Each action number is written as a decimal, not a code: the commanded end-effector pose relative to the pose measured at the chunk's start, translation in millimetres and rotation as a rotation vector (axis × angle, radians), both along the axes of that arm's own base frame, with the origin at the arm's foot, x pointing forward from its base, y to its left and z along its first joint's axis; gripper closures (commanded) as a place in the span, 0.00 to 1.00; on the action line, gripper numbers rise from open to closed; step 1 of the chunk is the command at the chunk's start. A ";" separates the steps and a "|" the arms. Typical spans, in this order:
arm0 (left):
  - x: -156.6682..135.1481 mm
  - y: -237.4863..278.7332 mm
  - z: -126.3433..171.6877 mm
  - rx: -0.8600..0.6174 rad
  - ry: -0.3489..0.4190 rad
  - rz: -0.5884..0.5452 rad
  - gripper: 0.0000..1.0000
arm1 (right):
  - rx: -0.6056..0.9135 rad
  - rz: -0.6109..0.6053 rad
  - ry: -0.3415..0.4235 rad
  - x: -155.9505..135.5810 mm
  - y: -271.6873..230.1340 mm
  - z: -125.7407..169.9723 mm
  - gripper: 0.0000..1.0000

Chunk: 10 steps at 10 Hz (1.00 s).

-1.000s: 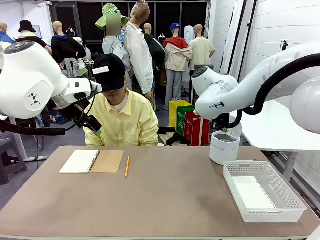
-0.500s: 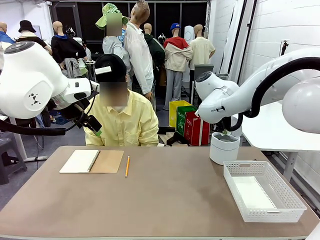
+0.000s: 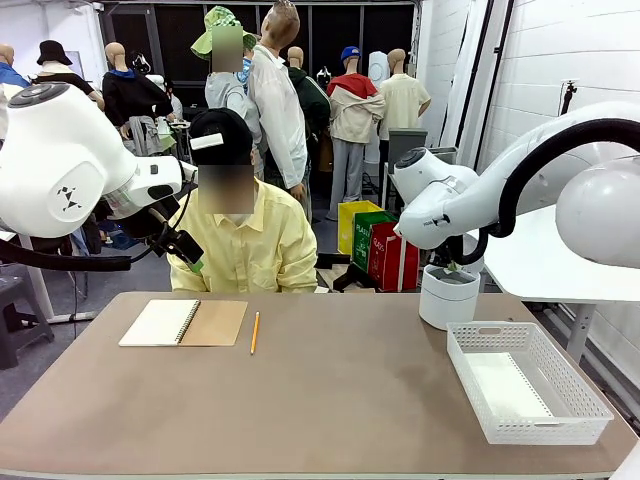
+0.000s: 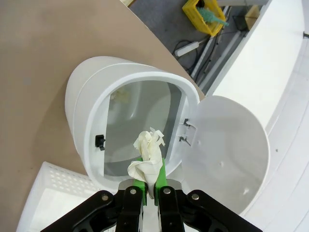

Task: Sort the paper based on its condition.
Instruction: If a person hands you a paper, place it in the Organizing basket , and if it's crumpled, put it in the Trash can.

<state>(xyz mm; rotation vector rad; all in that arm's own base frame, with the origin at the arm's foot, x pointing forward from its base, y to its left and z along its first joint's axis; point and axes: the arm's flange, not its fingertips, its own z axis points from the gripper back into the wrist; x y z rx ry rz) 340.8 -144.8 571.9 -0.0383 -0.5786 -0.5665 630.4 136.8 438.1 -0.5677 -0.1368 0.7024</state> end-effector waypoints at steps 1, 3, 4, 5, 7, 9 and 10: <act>1.3 1.2 -0.9 -0.001 -0.012 -0.007 0.00 | -0.003 -0.009 -0.020 13.7 -3.7 -2.8 1.00; 1.3 1.2 -0.9 -0.001 -0.012 -0.007 0.00 | 0.010 -0.024 -0.012 15.2 -6.6 -2.2 0.73; 1.3 1.2 -0.9 -0.001 -0.012 -0.007 0.00 | 0.014 -0.027 -0.010 14.6 -7.3 -2.8 0.53; 1.3 1.2 -0.9 -0.001 -0.012 -0.007 0.00 | 0.017 -0.029 -0.011 13.5 -7.9 -3.6 0.33; 1.3 1.2 -0.9 -0.001 -0.012 -0.007 0.00 | 0.026 -0.027 -0.010 8.9 -5.0 1.2 0.00; 1.3 1.2 -0.9 -0.001 -0.012 -0.007 0.00 | 0.026 -0.030 -0.022 3.9 -2.6 11.4 0.00; 1.3 1.2 -0.9 -0.001 -0.012 -0.007 0.00 | 0.024 -0.028 -0.028 2.1 -1.3 16.5 0.00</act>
